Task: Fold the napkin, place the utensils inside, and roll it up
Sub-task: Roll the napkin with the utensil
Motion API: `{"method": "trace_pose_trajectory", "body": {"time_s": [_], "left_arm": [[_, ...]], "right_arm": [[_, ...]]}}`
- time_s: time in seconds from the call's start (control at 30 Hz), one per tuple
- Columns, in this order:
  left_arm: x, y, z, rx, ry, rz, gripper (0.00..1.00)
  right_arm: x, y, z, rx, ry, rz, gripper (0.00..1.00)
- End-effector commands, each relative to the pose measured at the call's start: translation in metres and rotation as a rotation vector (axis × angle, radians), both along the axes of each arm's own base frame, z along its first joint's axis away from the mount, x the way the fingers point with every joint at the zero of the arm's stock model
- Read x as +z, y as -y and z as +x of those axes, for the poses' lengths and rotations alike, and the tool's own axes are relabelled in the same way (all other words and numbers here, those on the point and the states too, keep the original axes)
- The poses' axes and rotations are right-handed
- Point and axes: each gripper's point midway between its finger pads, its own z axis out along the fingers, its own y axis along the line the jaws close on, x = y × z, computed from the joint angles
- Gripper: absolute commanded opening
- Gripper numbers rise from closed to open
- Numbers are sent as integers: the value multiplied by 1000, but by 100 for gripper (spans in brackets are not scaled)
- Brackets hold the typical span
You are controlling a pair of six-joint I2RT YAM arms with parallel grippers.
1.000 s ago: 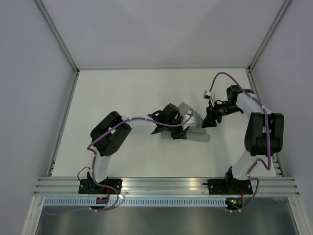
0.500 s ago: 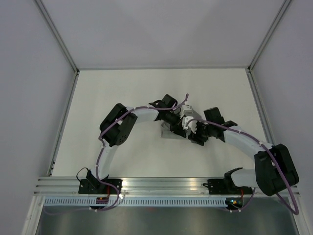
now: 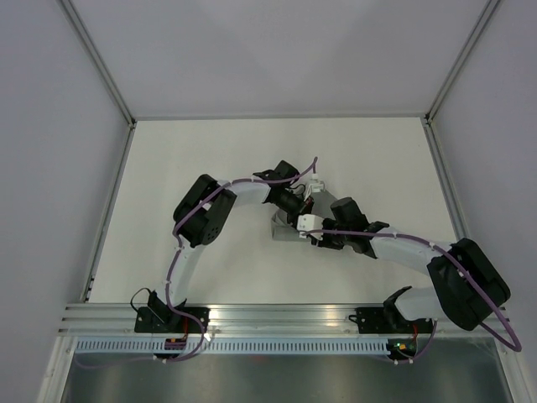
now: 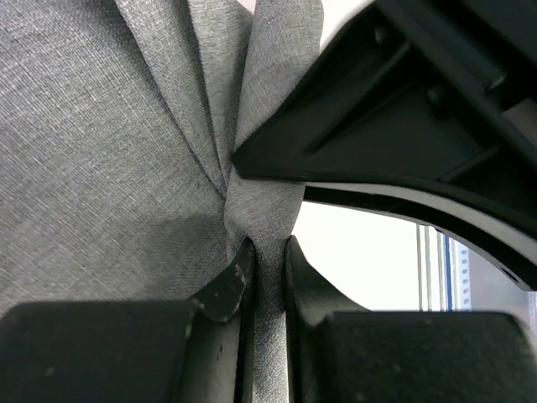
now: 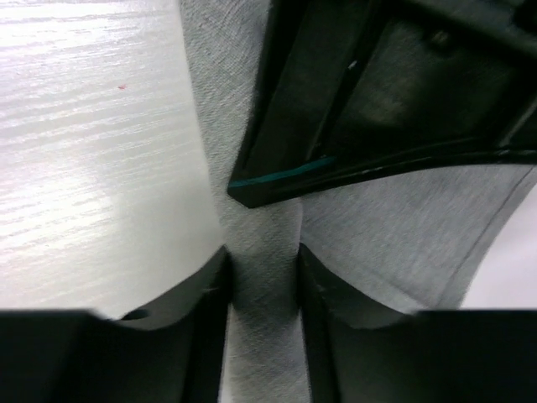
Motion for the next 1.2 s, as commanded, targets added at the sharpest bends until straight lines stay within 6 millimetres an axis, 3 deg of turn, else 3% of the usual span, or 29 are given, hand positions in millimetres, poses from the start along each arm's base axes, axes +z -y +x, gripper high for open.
{"method": "trace_pose_trajectory", "body": {"time_s": [0.0, 0.17, 0.43, 0.63, 0.73, 0.8, 0.83, 0.97, 1.0, 1.03, 1.07, 1.17], "left_arm": [[-46, -26, -23, 20, -132, 191, 17], [-25, -20, -10, 48, -60, 163, 37], [29, -10, 33, 179, 96, 85, 44], [45, -15, 57, 280, 169, 86, 44], [54, -26, 74, 366, 208, 91, 44], [70, -34, 94, 442, 283, 72, 44], [72, -39, 94, 475, 271, 79, 44], [107, -62, 126, 648, 365, 1, 43], [129, -67, 128, 700, 359, -49, 43], [125, -80, 129, 740, 338, -50, 43], [141, -81, 134, 759, 367, -116, 43], [158, -88, 120, 776, 384, -179, 44]], "right_arm": [[-8, 10, 11, -55, 43, -50, 37], [-14, 8, -2, -32, -53, -57, 22], [-18, 4, -23, -10, -215, -68, 17], [-20, 1, -30, 2, -293, -79, 15], [-19, -1, -34, 13, -346, -72, 15], [-19, -3, -38, 21, -398, -68, 15], [-18, -4, -38, 29, -413, -66, 15], [-16, -4, -40, 49, -520, -49, 15], [-15, -2, -38, 38, -562, -50, 15], [-14, -4, -39, 49, -598, -31, 15], [-14, -3, -40, 64, -646, -42, 15], [-16, 0, -37, 74, -757, -37, 15]]}}
